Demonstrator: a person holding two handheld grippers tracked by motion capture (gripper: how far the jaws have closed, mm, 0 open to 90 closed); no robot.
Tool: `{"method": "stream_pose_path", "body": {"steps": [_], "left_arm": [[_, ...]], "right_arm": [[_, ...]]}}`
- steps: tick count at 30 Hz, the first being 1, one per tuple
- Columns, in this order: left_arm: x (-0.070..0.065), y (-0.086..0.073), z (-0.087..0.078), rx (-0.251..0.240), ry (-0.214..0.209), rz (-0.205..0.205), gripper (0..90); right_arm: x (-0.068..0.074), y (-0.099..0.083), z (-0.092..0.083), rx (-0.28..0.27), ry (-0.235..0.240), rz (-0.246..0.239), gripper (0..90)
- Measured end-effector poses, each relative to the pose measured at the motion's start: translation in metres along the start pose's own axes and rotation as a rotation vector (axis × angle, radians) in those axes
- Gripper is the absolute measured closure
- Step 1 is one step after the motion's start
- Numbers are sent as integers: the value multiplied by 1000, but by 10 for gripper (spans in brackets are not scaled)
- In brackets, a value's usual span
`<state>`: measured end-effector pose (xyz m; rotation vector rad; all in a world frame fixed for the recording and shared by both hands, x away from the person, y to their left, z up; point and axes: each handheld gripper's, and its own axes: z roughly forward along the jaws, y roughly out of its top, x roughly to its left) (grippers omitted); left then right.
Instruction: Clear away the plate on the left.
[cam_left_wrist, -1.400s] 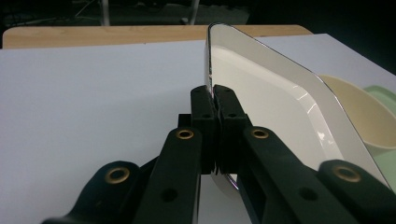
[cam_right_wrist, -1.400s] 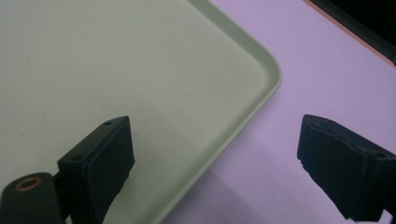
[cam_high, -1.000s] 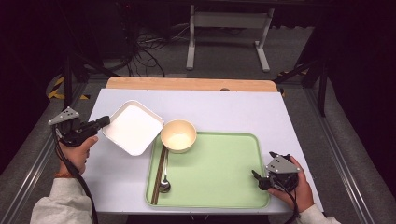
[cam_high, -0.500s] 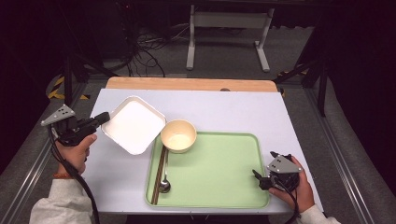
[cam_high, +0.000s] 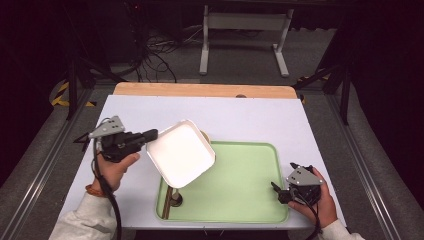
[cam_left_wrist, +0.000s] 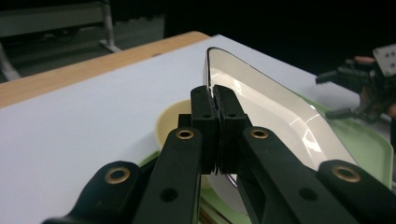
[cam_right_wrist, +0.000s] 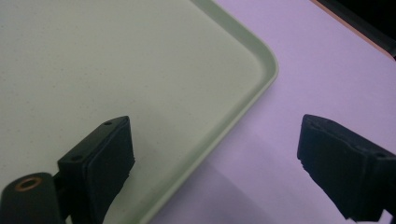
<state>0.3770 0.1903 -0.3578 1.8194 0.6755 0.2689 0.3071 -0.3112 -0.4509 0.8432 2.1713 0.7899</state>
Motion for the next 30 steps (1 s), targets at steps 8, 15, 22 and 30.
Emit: {"method": "stream_pose_path", "body": {"steps": [8, 15, 22, 30], "left_arm": [[-29, -7, 45, 117, -96, 69, 900], [-48, -22, 76, 244, -121, 143, 900], [-86, -25, 94, 284, -220, 242, 900], [-123, -43, 134, 423, -300, 364, 900]], "right_arm": [[0, -1, -1, 2, -2, 1, 112], [1, -1, 0, 6, -2, -1, 112], [1, -2, 0, 10, -1, -5, 112], [1, -1, -2, 0, -6, -5, 113]]}}
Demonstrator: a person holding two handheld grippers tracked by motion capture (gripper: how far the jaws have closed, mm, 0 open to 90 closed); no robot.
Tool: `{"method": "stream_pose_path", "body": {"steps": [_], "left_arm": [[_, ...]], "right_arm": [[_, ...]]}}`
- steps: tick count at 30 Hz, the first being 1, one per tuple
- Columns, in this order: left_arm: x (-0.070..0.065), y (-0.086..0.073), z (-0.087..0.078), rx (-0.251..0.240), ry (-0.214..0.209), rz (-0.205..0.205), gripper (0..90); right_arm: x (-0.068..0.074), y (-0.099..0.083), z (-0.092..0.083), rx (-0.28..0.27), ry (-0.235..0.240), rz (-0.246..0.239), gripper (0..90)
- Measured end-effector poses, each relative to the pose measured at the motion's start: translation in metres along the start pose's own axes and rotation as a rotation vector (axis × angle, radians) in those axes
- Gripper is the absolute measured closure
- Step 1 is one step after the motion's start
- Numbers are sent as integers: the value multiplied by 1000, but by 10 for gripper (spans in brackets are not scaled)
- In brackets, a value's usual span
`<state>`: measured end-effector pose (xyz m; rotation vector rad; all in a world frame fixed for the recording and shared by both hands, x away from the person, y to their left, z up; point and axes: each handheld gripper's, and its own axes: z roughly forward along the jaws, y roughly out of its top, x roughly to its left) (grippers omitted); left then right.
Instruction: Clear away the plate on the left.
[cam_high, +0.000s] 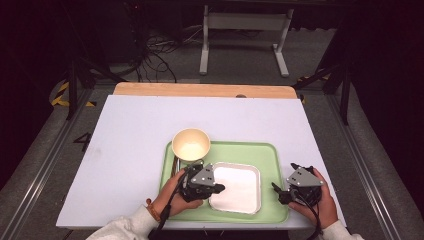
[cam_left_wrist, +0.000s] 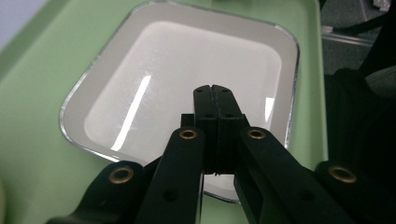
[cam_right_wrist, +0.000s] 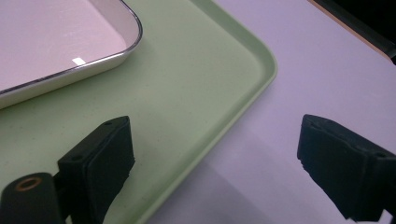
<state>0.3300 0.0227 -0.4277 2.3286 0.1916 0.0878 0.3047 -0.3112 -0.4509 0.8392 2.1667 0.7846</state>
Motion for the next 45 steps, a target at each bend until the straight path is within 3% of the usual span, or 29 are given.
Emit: {"method": "stream_pose_path", "body": {"steps": [6, 8, 10, 16, 36, 40, 45], "left_arm": [[3, -13, 14, 107, -42, -5, 900], [5, -18, 10, 97, -70, -32, 900], [5, -20, 6, 110, -52, -22, 900], [6, -34, -8, 123, -84, -57, 900], [-9, -77, -48, 109, -50, -142, 900], [-13, -80, -50, 103, -57, -138, 900], [-17, -80, -51, 96, -9, -105, 867]], "right_arm": [[-1, -1, 0, -1, -3, 1, 112], [-1, 0, -1, 0, -5, 2, 112], [-1, 0, -1, -2, -6, -2, 112], [-1, 0, -1, -2, -6, -3, 112], [1, 0, 0, 9, -9, -10, 112], [1, 0, 0, 6, -12, -13, 112], [1, 0, -1, 0, -13, -12, 112]]}}
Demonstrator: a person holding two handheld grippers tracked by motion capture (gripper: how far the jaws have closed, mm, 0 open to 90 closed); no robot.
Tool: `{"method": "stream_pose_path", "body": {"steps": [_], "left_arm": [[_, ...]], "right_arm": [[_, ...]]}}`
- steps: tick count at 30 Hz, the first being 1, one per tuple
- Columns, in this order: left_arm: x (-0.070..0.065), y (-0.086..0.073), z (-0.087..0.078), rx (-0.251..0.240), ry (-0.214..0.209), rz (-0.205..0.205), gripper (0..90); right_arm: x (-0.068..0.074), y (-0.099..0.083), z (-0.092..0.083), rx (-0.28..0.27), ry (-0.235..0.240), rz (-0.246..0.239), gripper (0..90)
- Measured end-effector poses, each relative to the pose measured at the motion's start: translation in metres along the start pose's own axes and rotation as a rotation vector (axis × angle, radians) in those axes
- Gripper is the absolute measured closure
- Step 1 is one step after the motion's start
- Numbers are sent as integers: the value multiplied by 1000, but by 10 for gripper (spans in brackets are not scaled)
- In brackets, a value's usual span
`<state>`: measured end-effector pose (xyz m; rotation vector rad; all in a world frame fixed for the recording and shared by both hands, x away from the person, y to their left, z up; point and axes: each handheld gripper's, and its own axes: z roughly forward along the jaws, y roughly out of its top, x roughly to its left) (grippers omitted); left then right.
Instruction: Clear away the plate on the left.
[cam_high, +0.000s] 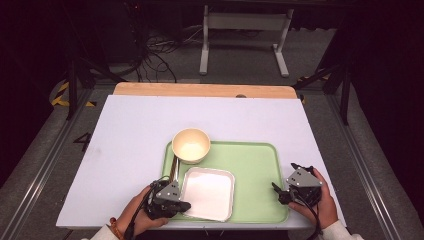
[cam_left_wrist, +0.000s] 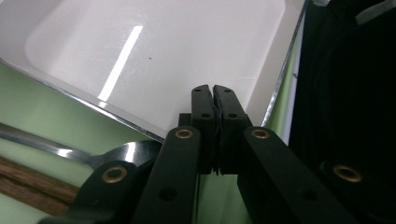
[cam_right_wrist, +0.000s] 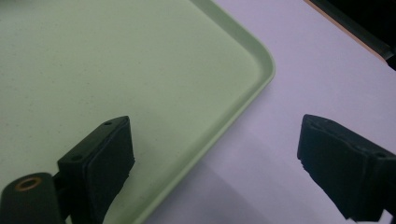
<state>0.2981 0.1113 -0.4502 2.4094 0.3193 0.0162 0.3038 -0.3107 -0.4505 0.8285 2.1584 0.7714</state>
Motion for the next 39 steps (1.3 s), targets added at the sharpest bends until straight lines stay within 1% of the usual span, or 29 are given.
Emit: {"method": "stream_pose_path", "body": {"steps": [2, 4, 5, 6, 7, 8, 10, 11, 13, 15, 17, 19, 20, 21, 22, 23, 24, 25, 26, 27, 28, 30, 31, 33, 34, 35, 36, 37, 39], "left_arm": [[0, 0, 0, -5, 3, 5, 865], [0, 0, -3, -19, 28, 9, 864], [0, 1, -5, -31, 29, 14, 862], [1, 1, -7, -35, 40, 28, 854], [1, 1, -9, -49, 59, 27, 848], [1, 1, -11, -60, 61, 25, 846], [3, 0, -16, -71, 89, 34, 830], [4, 0, -18, -73, 90, 33, 821], [5, 0, -23, -76, 107, 65, 789], [6, 0, -28, -79, 155, 76, 735], [9, -2, -33, -86, 197, 79, 677], [14, -5, -40, -115, 214, 55, 623], [17, -9, -46, -120, 256, 44, 594], [17, -9, -46, -120, 256, 44, 542], [19, -12, -50, -133, 280, 32, 542], [23, -17, -54, -158, 306, 2, 500], [27, -21, -57, -180, 319, -32, 450], [31, -25, -59, -197, 331, -65, 423], [37, -34, -62, -214, 339, -100, 348], [37, -34, -62, -214, 339, -100, 316], [39, -38, -63, -206, 364, -107, 316], [45, -48, -66, -177, 432, -125, 240], [50, -56, -69, -193, 439, -165, 208], [58, -67, -74, -211, 449, -219, 148], [61, -72, -77, -207, 473, -233, 128], [66, -81, -81, -213, 496, -267, 111], [69, -87, -84, -229, 500, -300, 86], [72, -94, -87, -231, 521, -329, 82], [77, -103, -92, -238, 548, -364, 71]], "right_arm": [[0, 0, -1, -5, -1, 1, 112], [-1, 0, -2, -10, -1, -1, 112], [-1, 0, -2, -12, -2, 1, 112], [-1, 0, -3, -14, -4, 3, 111], [-1, 0, -3, -18, -4, 2, 111], [-1, 0, -4, -24, -5, 2, 111], [-1, 0, -5, -26, -10, 4, 111], [-1, 0, -6, -29, -9, 2, 111], [-1, 0, -7, -32, -10, 3, 111], [-1, -1, -9, -41, -12, 1, 111], [0, 0, -13, -65, -9, -1, 111], [1, 1, -14, -69, -13, -5, 111], [1, 1, -14, -70, -13, -5, 111], [1, 0, -14, -68, -15, -6, 111], [1, 0, -14, -68, -15, -6, 111], [1, -1, -14, -66, -14, -4, 112], [0, -1, -15, -68, -15, -4, 111], [0, -1, -16, -70, -17, 0, 111], [-1, -2, -16, -72, -21, 3, 112], [-1, -2, -16, -72, -21, 3, 112], [-2, -2, -16, -71, -23, 4, 112], [-2, -3, -17, -73, -20, 11, 111], [-3, -3, -18, -74, -21, 12, 111], [-4, -4, -18, -80, -22, 19, 111], [-4, -4, -18, -81, -22, 23, 110], [-5, -4, -18, -81, -22, 23, 109], [-5, -4, -18, -85, -17, 25, 107], [-5, -4, -18, -87, -14, 27, 107], [-4, -3, -17, -88, -10, 27, 107]]}}
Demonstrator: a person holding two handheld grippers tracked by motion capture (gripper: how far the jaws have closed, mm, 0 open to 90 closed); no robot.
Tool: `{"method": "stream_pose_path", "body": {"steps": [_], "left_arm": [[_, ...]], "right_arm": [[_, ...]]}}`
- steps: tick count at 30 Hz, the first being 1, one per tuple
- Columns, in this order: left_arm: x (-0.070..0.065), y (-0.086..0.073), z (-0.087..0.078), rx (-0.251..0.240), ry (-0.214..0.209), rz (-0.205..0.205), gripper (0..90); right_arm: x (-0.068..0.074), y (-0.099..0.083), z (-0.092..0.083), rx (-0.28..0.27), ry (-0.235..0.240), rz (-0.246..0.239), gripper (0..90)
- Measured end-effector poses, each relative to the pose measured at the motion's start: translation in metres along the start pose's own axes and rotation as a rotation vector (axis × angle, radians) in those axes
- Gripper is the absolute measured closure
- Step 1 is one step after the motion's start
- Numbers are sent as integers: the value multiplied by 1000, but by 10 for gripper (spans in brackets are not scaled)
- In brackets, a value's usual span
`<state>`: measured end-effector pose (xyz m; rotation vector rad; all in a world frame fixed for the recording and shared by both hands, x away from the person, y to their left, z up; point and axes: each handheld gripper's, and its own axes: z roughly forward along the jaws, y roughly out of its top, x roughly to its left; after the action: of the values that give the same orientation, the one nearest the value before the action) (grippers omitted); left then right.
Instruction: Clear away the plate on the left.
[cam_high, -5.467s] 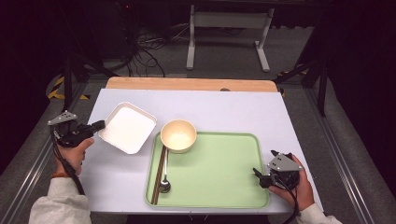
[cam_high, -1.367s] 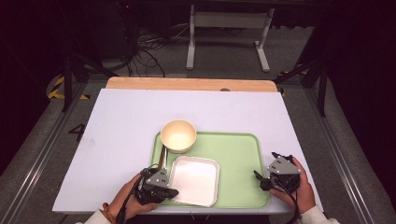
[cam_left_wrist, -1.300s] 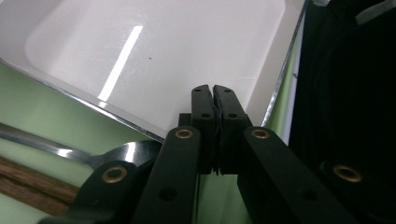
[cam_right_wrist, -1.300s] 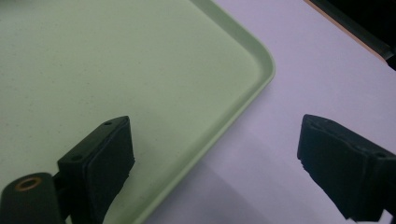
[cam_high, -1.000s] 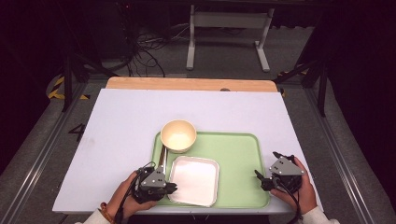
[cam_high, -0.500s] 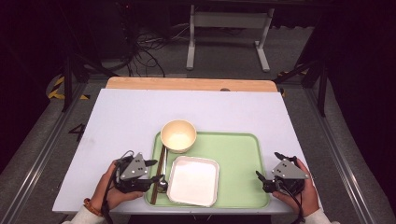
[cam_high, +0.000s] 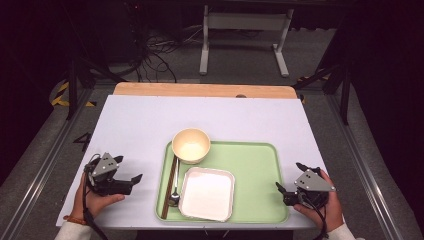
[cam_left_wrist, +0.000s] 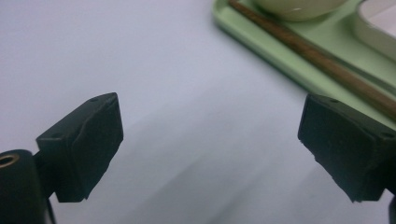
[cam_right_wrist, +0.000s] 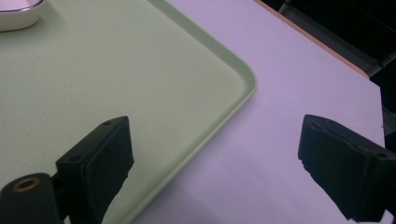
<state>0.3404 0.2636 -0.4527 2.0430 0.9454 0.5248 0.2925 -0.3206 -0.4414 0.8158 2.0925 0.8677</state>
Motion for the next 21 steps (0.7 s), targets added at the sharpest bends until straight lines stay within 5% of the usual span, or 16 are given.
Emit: {"method": "stream_pose_path", "body": {"steps": [5, 13, 21], "left_arm": [[12, -10, -3, -20, 23, -80, 69], [10, -10, -7, -49, 4, -48, 44], [2, -7, 0, -9, -4, 11, 51]], "right_arm": [[1, 0, 2, 3, 6, -8, 107], [2, 1, 1, 1, -5, 0, 106], [-1, -1, 2, -3, 0, 18, 107]]}}
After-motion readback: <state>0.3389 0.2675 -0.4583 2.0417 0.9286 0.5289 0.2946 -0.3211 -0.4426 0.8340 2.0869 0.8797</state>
